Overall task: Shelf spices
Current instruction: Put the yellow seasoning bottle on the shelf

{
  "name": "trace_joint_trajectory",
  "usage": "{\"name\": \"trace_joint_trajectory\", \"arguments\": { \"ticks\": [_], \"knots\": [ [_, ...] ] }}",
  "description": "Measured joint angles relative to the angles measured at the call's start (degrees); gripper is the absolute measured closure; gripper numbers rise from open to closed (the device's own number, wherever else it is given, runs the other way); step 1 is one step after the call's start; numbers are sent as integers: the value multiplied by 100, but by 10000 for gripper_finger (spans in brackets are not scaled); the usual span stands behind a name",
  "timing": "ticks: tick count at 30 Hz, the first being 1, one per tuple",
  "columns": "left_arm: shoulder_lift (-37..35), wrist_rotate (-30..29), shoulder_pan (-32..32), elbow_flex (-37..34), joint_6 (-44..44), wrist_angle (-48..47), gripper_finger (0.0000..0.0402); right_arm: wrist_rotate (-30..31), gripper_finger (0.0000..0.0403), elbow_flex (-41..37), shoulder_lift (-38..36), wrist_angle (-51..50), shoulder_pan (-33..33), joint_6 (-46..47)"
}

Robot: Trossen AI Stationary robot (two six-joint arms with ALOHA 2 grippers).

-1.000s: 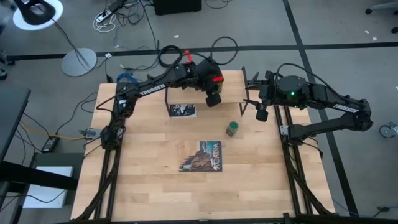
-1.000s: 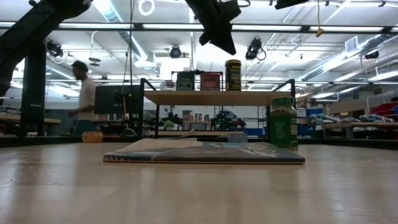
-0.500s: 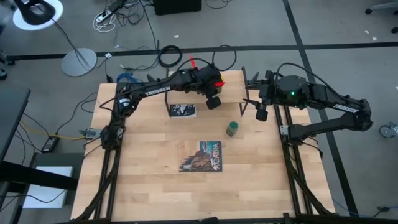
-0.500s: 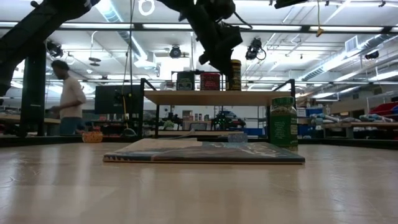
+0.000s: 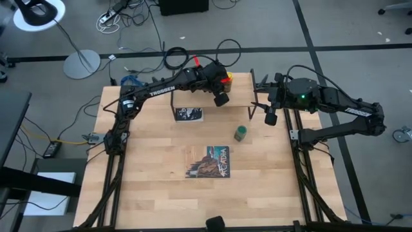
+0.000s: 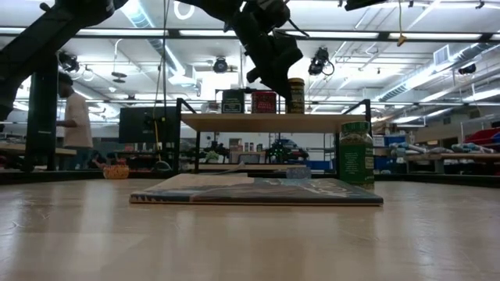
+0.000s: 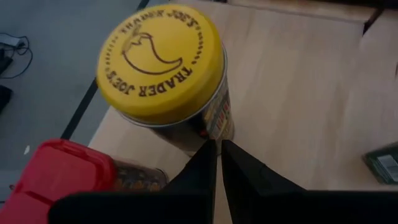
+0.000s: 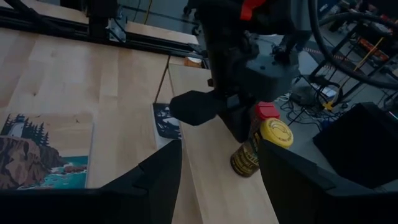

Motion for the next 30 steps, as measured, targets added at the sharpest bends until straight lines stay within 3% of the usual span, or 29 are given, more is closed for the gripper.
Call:
{"name": "trace_joint_trajectory", "arguments": {
  "ticks": [24,30],
  "knots": [
    [0,29,214,0,4,160,371,-2,194,0,0,-1,0,3],
    [0,297,173,2,-48,111,371,-2,194,0,0,23,-5,-8]
  ]
}}
